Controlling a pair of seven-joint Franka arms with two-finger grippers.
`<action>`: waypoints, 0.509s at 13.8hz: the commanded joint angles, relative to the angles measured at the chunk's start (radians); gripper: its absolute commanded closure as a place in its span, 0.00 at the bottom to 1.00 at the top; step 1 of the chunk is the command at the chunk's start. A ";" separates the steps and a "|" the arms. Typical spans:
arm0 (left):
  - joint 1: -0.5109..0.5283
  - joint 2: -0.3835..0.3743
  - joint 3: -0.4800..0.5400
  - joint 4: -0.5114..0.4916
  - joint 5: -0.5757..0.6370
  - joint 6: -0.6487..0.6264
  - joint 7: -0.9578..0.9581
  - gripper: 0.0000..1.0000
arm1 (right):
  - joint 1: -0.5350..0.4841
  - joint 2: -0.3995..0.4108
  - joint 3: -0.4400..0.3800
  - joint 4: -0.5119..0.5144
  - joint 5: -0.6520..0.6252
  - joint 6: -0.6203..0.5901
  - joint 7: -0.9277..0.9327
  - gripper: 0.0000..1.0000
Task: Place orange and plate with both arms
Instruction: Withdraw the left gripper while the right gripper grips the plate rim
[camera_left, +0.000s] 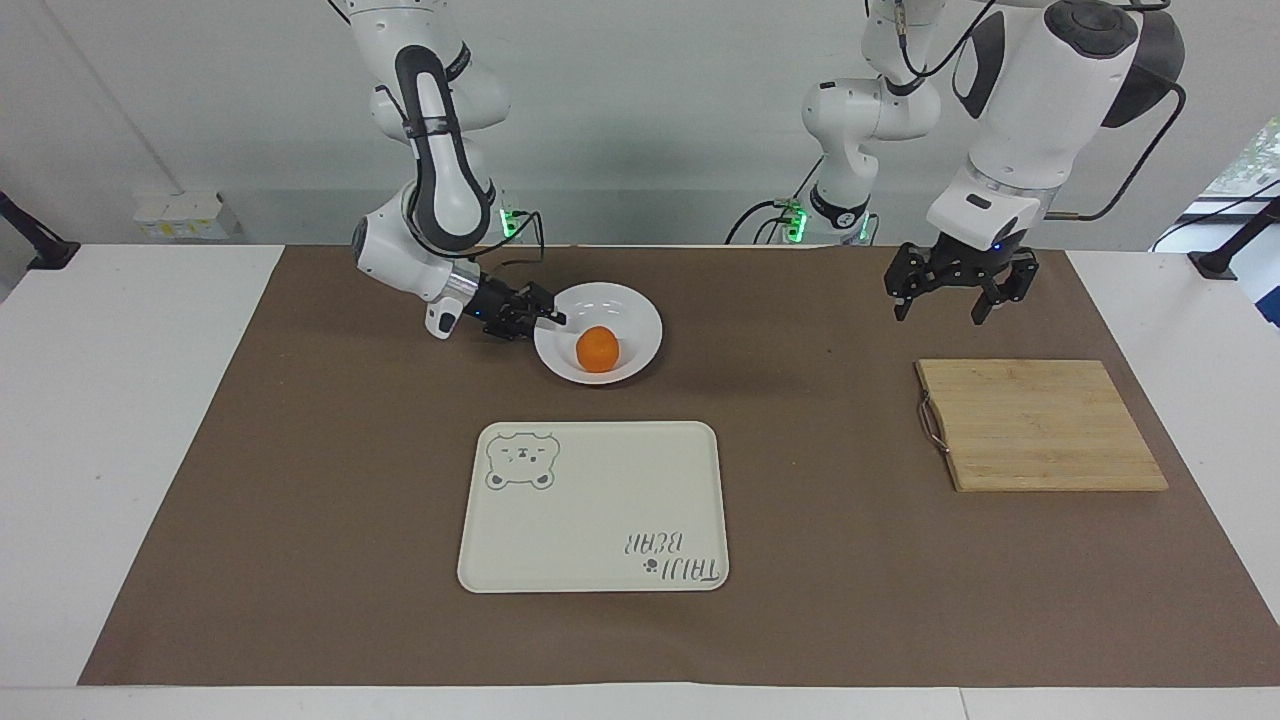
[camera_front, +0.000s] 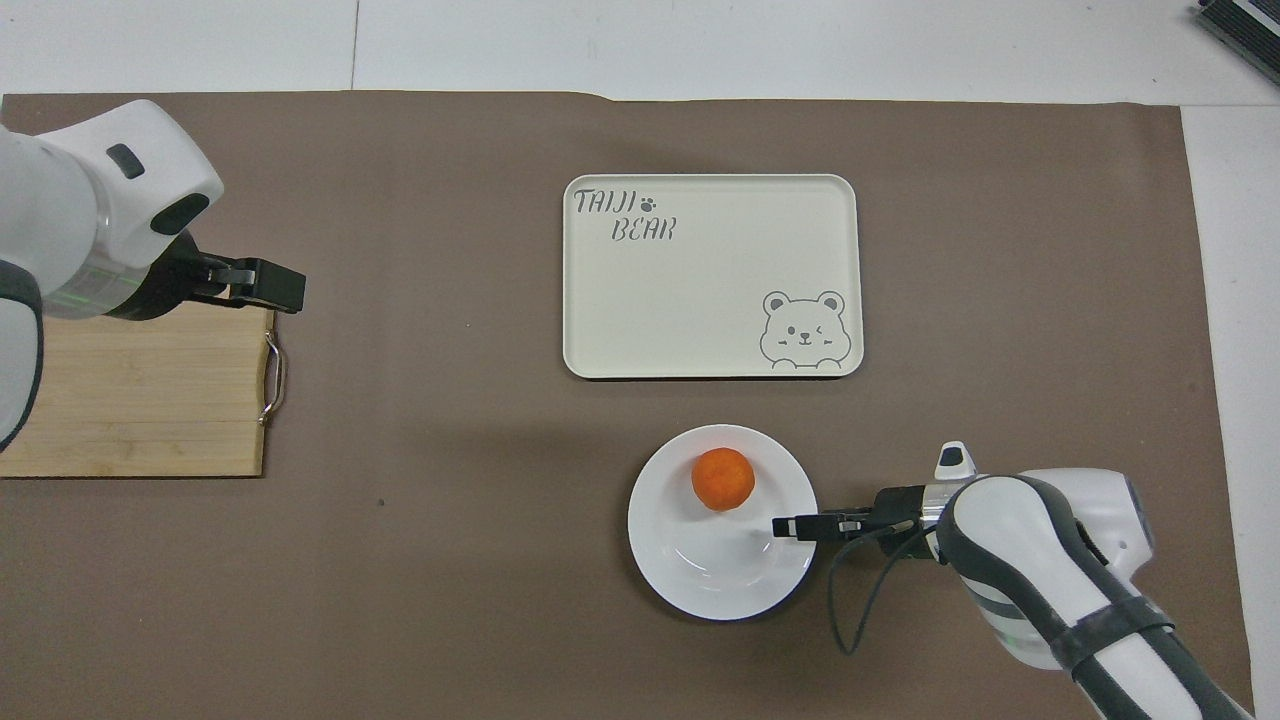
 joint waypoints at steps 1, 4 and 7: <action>0.014 -0.013 -0.006 -0.008 -0.013 -0.014 0.005 0.00 | 0.005 -0.017 -0.001 -0.015 0.034 0.003 0.028 0.73; 0.042 -0.013 -0.007 -0.013 -0.052 -0.020 0.007 0.00 | 0.006 -0.015 -0.001 -0.015 0.034 0.003 0.054 1.00; 0.046 -0.033 -0.009 -0.027 -0.069 -0.043 -0.001 0.00 | 0.005 -0.011 -0.001 -0.007 0.036 -0.007 0.064 1.00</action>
